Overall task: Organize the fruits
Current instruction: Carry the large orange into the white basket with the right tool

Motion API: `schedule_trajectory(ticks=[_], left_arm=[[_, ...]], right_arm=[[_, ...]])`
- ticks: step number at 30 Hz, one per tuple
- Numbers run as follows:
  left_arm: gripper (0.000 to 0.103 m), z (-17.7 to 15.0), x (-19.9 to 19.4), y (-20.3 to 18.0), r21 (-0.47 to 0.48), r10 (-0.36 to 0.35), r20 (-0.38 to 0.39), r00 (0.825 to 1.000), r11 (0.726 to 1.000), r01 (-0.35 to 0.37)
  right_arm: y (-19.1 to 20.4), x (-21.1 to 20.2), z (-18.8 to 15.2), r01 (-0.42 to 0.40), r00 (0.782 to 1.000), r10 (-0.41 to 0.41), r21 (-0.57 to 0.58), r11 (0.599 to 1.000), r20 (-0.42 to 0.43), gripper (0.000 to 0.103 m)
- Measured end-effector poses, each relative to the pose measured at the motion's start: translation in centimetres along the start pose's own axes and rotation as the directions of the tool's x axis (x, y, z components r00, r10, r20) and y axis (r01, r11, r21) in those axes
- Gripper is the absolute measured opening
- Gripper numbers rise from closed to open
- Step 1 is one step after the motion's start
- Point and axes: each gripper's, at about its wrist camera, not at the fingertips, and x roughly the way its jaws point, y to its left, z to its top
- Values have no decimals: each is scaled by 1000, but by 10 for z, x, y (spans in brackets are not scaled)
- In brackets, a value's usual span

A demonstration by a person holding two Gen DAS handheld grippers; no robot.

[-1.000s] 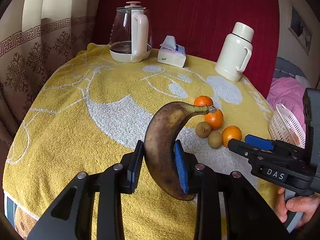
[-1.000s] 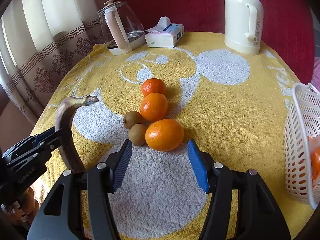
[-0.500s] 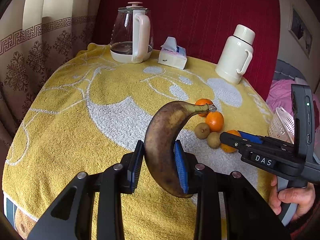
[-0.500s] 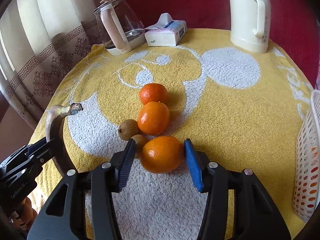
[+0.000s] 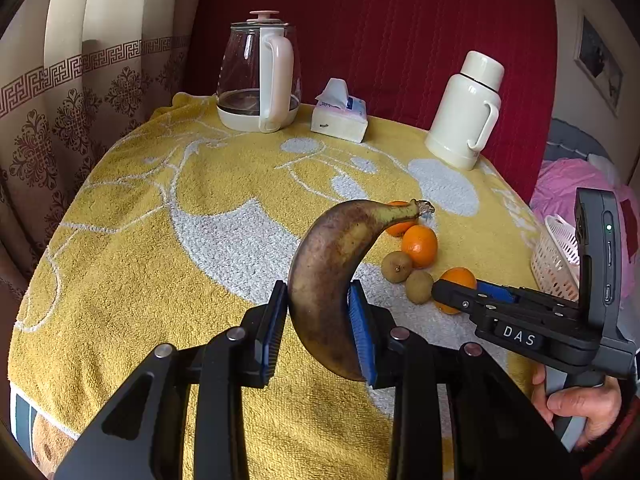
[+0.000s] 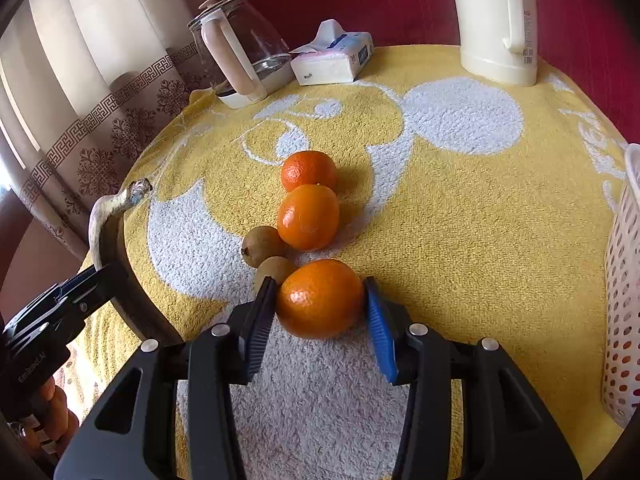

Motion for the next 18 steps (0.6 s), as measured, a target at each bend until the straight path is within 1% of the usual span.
schedule_trajectory(ticks=[3,9,14,18], left_arm=[[32,0,-2,-2,4,1,5,1000,1000,-1],[32,2,-6,-9,16,-4,13,1000,1000,4],[32,4,-11,-20,38,-16,23,1000,999,15],[32,6,-14,-31,59,-29,30,999,998,28]], right_arm=[[1,-7,-3,-12,1000,11,5,1000,15,45],[5,-36,-6,-1,996,1,-4,1000,88,45],[-1,-67,-10,38,986,-36,-7,999,160,45],[-15,-93,-16,71,975,-73,21,997,211,45]])
